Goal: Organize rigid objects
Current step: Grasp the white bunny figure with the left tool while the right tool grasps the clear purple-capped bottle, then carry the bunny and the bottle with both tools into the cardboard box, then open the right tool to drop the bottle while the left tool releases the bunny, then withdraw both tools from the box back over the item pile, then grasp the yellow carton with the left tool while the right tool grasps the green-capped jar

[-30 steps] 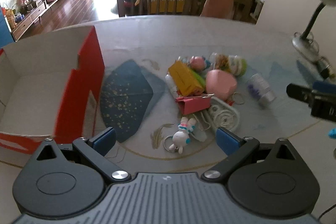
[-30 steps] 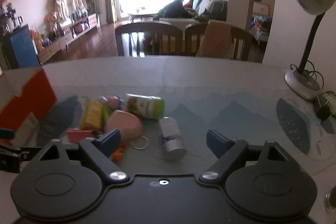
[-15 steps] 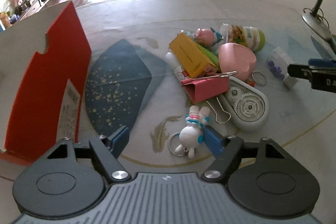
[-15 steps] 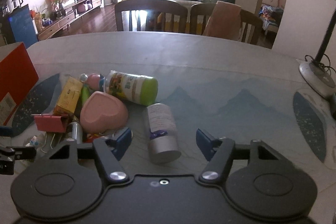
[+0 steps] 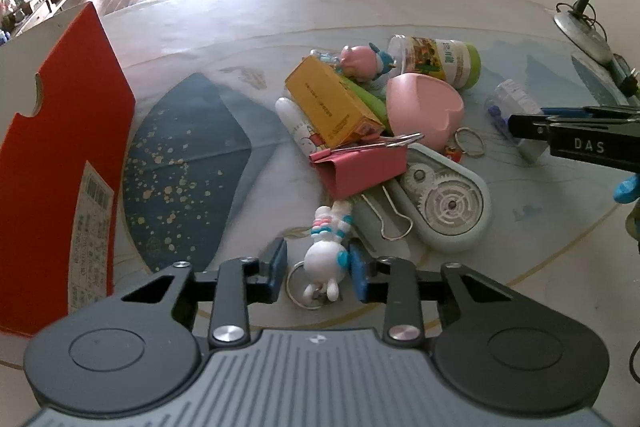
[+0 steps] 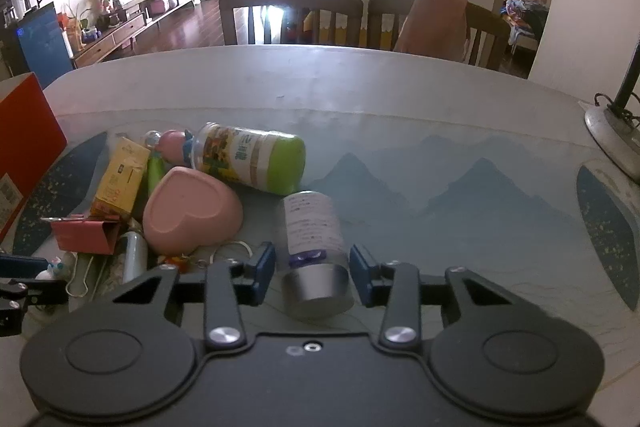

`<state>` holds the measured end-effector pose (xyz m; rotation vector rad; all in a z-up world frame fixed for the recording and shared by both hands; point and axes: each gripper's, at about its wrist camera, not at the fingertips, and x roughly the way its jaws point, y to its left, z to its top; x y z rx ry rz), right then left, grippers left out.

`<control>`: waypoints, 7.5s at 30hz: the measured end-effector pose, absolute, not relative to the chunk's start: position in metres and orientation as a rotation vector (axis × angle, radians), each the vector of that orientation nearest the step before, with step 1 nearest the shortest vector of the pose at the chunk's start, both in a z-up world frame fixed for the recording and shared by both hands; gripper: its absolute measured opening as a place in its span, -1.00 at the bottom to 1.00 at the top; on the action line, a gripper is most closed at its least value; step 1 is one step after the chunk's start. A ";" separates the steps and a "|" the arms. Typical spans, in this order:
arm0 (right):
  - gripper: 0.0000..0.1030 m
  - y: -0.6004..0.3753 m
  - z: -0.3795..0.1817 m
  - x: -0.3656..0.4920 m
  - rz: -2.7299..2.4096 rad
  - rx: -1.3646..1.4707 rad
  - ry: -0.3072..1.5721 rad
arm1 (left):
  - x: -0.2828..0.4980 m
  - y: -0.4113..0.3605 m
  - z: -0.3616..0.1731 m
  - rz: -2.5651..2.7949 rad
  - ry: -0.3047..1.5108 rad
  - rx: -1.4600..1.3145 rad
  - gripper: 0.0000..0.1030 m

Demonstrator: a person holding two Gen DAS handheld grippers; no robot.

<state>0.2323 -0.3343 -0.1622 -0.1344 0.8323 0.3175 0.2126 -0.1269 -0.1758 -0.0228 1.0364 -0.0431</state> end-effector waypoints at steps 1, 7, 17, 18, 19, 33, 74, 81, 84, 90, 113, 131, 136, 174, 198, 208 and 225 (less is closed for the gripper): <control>-0.22 -0.334 -0.162 0.234 0.317 -0.137 0.832 | 0.213 -0.127 -0.176 -0.044 1.038 -0.023 -0.43; -0.23 -0.336 -0.156 0.234 0.307 -0.121 0.847 | 0.213 -0.128 -0.174 -0.032 1.053 -0.030 -0.56; -0.23 -0.333 -0.119 0.216 0.335 -0.118 0.827 | 0.199 -0.121 -0.155 -0.013 1.049 -0.092 -0.57; -0.23 -0.331 -0.114 0.213 0.341 -0.116 0.825 | 0.196 -0.120 -0.152 -0.013 1.047 -0.098 -0.57; -0.23 -0.329 -0.110 0.209 0.345 -0.116 0.825 | 0.194 -0.120 -0.149 -0.012 1.046 -0.100 -0.57; -0.23 -0.280 -0.042 0.162 0.475 -0.131 0.759 | 0.155 -0.090 -0.091 0.001 0.983 -0.185 -0.57; -0.23 0.020 -0.098 0.182 0.589 -0.247 0.921 | 0.193 0.179 -0.088 0.124 1.053 0.012 -0.57; -0.22 0.035 -0.115 0.184 0.561 -0.314 0.951 | 0.205 0.167 -0.116 0.076 1.116 0.081 -0.56; -0.22 0.037 -0.114 0.184 0.554 -0.317 0.956 | 0.210 0.163 -0.121 0.063 1.141 0.097 -0.56; -0.22 0.048 -0.120 0.181 0.548 -0.416 0.953 | 0.215 0.156 -0.136 0.045 1.216 0.110 -0.56; 0.00 0.026 -0.096 0.169 0.594 -0.318 0.939 | 0.175 0.153 -0.139 0.067 1.272 0.057 -0.56; 0.33 -0.032 -0.035 0.133 0.642 -0.114 0.824 | 0.130 0.158 -0.058 0.031 1.057 -0.026 -0.55; 0.49 -0.056 -0.022 0.122 0.647 -0.069 0.786 | 0.124 0.143 -0.031 -0.004 1.003 -0.038 -0.55; 0.52 -0.265 -0.093 0.147 0.494 -0.113 0.806 | 0.186 -0.071 -0.066 -0.127 0.935 -0.154 0.60; 0.50 -0.302 -0.112 0.290 0.439 -0.083 0.799 | 0.284 -0.110 -0.114 -0.011 0.945 -0.159 0.93; 0.54 -0.280 -0.141 0.330 0.378 0.004 0.924 | 0.313 -0.105 -0.146 -0.018 0.997 -0.149 0.93; 0.54 -0.266 -0.154 0.330 0.292 -0.052 0.950 | 0.325 -0.109 -0.169 -0.069 1.003 -0.159 0.36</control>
